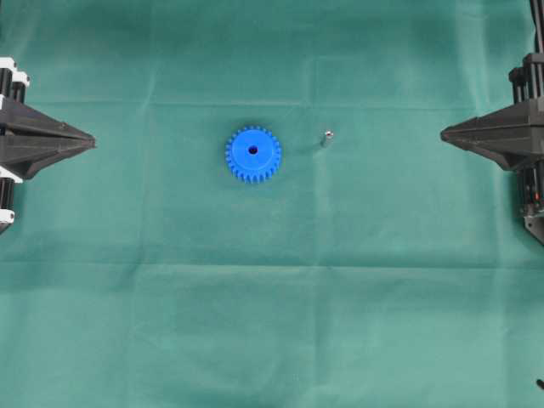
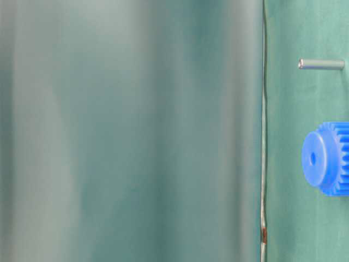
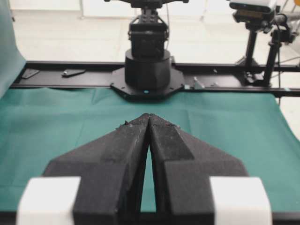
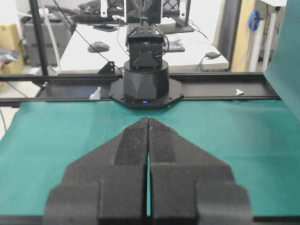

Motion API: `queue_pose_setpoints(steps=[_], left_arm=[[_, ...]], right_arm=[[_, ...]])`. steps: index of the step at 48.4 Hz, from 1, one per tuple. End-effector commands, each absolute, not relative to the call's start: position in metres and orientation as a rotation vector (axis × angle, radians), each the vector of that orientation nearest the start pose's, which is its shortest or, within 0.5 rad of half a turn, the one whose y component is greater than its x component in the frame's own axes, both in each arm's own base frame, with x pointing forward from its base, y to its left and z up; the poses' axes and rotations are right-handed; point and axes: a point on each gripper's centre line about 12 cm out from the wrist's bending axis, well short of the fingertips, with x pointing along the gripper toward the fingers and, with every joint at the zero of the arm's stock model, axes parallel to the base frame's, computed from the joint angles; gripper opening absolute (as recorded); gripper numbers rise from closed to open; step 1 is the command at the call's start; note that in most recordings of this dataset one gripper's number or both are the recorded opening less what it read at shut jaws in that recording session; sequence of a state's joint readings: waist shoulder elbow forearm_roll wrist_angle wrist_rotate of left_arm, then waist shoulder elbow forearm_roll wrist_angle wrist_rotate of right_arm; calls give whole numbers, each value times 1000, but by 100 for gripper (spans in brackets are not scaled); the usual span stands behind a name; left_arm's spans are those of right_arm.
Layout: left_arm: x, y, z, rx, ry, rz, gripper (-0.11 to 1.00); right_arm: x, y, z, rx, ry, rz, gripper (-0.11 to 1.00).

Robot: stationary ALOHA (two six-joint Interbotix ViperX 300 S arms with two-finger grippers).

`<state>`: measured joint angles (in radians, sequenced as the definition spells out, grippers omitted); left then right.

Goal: Insert the shaft placed at a random location into the center hole of the medium gear at another random location.
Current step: 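Move the right gripper over the silver shaft and lower it open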

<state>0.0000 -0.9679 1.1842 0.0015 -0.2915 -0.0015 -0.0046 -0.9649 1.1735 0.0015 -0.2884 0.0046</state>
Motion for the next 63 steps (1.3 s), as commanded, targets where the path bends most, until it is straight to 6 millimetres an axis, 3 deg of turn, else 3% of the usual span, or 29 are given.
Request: queue_pose_setpoints(steps=[1,15,27,32,43,63], left_arm=[[200,-1,301,13,-98,-7,0],[199,-1,300,13,-86,-8,0],[200,-1,298,12,-72,-7,0],[200,-1,298,12,-68,-8,0],[200,-1,296,12,-57,-7,0],[200,-1,294,13,-38,-6,0]], right_arm=[[202,-3,300,1,-91,-16,1],[222,-21,280,19,5,-95,1],[253,-36,245,44,129,-151,3],[267,-41,229,51,198,-164,21],[294,-56,186,60,342,-200,86],[314,-73,121,81,451,-248,81]])
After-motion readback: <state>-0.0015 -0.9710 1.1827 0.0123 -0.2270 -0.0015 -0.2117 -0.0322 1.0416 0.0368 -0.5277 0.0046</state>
